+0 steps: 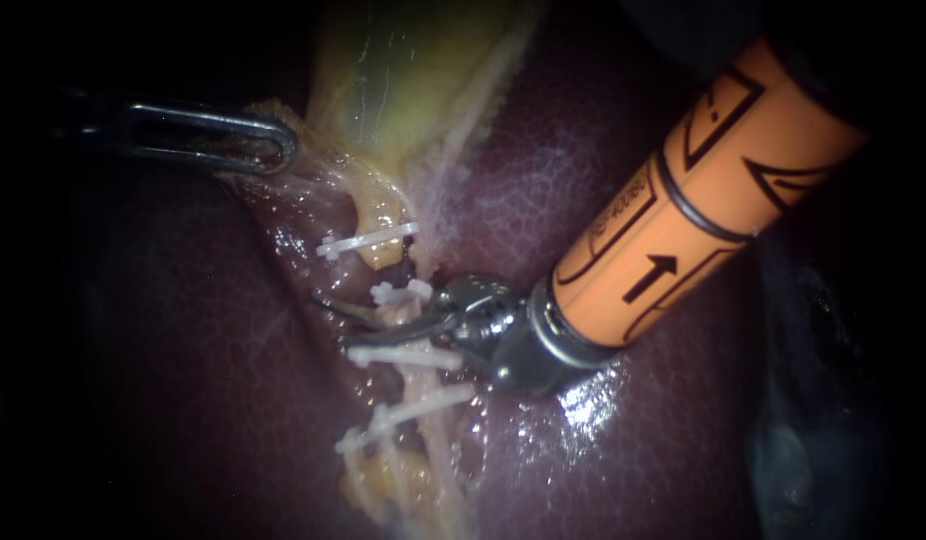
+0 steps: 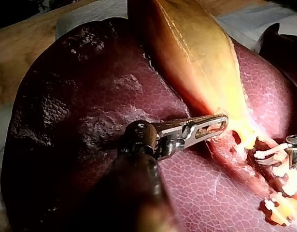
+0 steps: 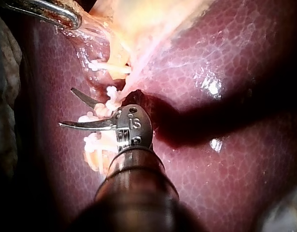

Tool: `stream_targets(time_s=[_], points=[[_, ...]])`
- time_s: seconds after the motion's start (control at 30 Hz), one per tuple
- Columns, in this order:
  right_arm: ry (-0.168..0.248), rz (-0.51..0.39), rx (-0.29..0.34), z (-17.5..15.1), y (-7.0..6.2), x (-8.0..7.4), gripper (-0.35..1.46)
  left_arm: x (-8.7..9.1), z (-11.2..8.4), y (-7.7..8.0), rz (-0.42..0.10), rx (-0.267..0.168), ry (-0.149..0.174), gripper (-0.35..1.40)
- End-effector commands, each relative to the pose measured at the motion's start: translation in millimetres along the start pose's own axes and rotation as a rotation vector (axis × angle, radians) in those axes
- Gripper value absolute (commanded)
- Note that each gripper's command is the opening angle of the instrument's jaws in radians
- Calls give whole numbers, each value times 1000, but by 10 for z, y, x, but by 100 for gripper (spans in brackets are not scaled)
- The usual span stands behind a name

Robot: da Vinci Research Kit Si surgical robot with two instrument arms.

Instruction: Go to the cutting position right tube

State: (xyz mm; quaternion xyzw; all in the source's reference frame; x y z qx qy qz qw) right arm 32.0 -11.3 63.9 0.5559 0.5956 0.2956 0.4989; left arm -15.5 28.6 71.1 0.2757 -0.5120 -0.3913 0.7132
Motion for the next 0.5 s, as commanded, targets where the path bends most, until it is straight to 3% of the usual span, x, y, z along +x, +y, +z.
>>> stream_targets(time_s=[0.03, 0.5], points=[[-3, 2, 2, 0, 0, 0, 139, 0, 0, 0, 0, 1, 0, -35], [-3, 2, 1, -1, 0, -1, 139, -1, 0, 0, 0, 1, 0, -35]])
